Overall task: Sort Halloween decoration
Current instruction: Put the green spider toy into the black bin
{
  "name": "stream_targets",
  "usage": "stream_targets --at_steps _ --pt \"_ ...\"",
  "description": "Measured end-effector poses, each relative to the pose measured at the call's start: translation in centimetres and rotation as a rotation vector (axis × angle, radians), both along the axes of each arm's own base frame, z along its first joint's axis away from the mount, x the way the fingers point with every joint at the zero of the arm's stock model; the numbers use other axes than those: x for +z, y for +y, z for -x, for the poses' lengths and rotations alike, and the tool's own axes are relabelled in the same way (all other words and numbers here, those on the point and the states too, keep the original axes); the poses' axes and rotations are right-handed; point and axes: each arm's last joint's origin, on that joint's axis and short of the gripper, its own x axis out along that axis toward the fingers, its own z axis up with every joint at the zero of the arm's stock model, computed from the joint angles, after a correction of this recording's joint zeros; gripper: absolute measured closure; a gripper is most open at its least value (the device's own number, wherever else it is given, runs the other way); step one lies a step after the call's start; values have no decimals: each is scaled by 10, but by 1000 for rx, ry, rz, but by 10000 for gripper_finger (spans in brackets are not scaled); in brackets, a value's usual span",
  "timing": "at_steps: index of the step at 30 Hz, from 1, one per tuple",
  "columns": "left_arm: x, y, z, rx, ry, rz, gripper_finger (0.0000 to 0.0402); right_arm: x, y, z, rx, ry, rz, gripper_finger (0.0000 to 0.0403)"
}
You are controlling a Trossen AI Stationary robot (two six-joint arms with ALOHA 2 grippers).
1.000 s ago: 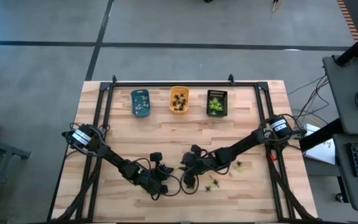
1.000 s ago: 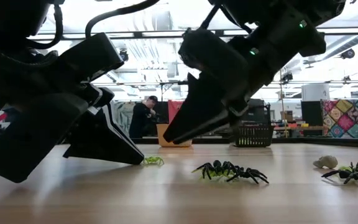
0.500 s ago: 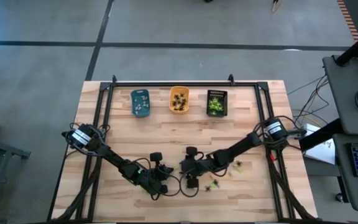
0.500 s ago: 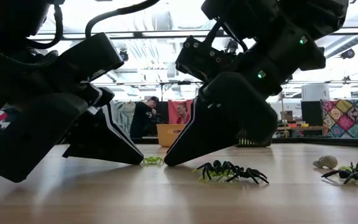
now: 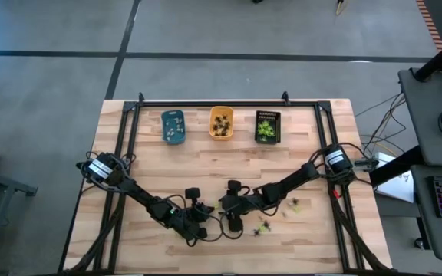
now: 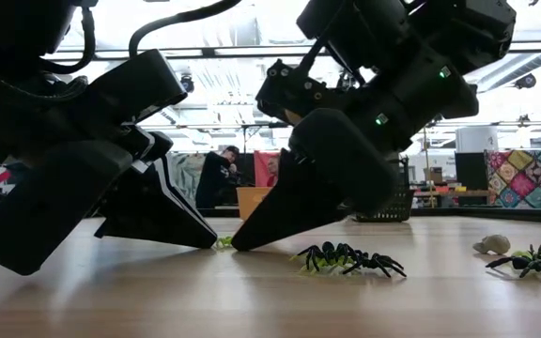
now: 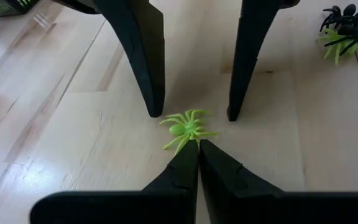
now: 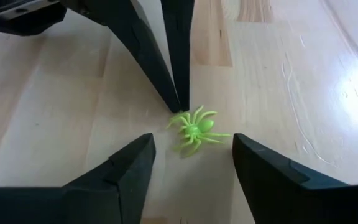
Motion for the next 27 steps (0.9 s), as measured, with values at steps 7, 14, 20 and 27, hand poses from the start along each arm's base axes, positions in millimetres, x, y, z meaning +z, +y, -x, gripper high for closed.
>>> stream_targets --at_steps 7,14,20,27 --pt "0 0 0 0 -1 0 402 -1 -4 -1 -27 0 -8 237" --pt "0 0 0 -3 1 4 401 -1 -9 -3 -50 -3 -12 283" --pt "0 0 0 -4 1 4 401 -1 -10 -3 -57 -5 -4 315" --pt "0 0 0 -5 1 6 401 -1 -11 -3 -55 -14 8 362"
